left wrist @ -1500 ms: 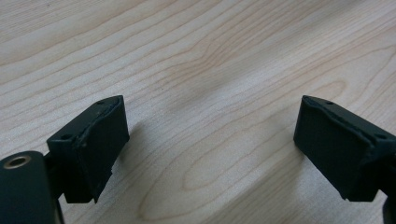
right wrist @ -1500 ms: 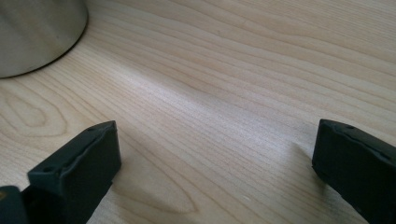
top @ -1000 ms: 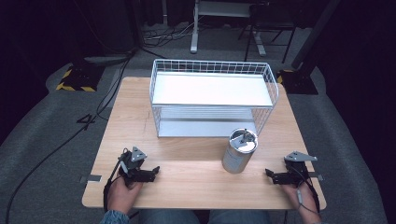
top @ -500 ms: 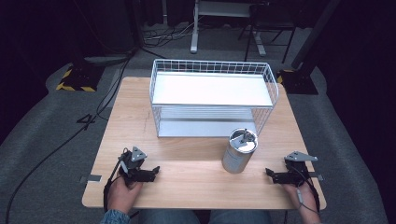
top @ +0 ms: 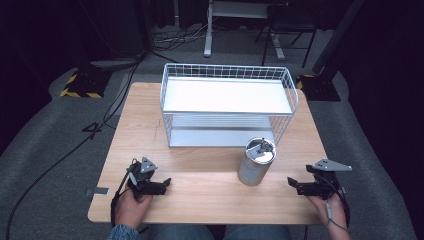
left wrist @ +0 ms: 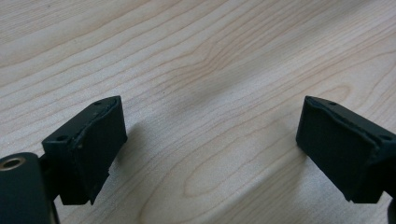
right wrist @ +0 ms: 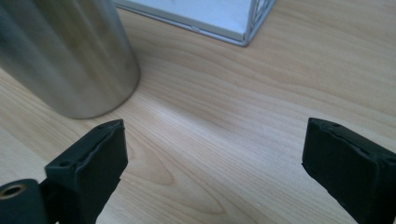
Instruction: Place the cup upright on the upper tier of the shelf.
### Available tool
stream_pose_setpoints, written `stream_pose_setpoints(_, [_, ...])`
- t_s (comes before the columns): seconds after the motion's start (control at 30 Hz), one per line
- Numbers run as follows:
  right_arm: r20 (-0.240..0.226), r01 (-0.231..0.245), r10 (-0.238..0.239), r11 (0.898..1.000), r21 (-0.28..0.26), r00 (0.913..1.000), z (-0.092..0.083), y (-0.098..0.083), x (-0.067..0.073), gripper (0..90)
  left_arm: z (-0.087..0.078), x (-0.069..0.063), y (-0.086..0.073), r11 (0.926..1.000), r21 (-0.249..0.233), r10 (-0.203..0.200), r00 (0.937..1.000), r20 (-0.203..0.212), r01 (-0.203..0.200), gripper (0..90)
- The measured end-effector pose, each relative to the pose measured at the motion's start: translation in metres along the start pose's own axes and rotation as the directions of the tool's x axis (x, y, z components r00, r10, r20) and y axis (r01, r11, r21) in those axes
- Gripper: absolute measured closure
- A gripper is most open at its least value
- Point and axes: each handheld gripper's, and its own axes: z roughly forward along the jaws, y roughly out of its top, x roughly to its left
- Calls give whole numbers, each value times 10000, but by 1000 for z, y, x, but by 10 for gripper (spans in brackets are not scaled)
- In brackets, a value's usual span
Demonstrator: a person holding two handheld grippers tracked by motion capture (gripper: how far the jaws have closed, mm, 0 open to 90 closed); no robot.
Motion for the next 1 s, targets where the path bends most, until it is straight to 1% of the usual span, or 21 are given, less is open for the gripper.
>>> stream_pose_setpoints(0.1, [-84,54,-55,9998,-171,9999,-8,7,6,72,0,0,0,10000,13,1,10000,-9,-1,90])
stream_pose_setpoints(0.13, [-84,54,-55,9998,-171,9999,-8,7,6,72,0,0,0,10000,8,3,10000,-4,-3,90])
stream_pose_setpoints(0.17, [-186,132,-137,9996,-254,9997,-11,10,9,72,0,0,0,10000,5,-1,10000,-4,1,90])
stream_pose_setpoints(0.2, [-186,132,-137,9996,-254,9997,-11,10,9,72,0,0,0,10000,5,-1,10000,-4,1,90])
stream_pose_setpoints(0.23, [-311,130,-141,9994,-335,9994,-15,12,12,71,0,0,0,10000,15,1,10000,-9,-1,90])
stream_pose_setpoints(0.33, [-371,166,-185,9986,-494,9991,-18,14,15,71,0,0,0,10000,6,1,10000,-3,-1,90])
stream_pose_setpoints(0.4, [-443,302,-329,9978,-586,9985,-21,17,19,71,0,0,0,10000,15,3,10000,-7,-3,90])
stream_pose_setpoints(0.5, [-542,366,-405,9969,-702,9977,-25,20,22,69,0,0,0,10000,14,3,10000,-6,-3,90])
stream_pose_setpoints(0.57, [-688,394,-449,9960,-802,9966,-28,24,28,63,0,0,0,10000,14,3,10000,-13,-3,90])
stream_pose_setpoints(0.6, [-688,394,-449,9960,-802,9966,-28,24,28,63,0,0,0,10000,14,3,10000,-13,-3,90])
stream_pose_setpoints(0.77, [-970,631,-745,9913,-1153,9925,-31,35,39,61,0,0,0,10000,13,3,10000,-8,-3,90])
stream_pose_setpoints(1.0, [-1463,811,-1003,9880,-1318,9841,-27,47,53,53,0,0,0,10000,4,2,10000,3,-2,90])
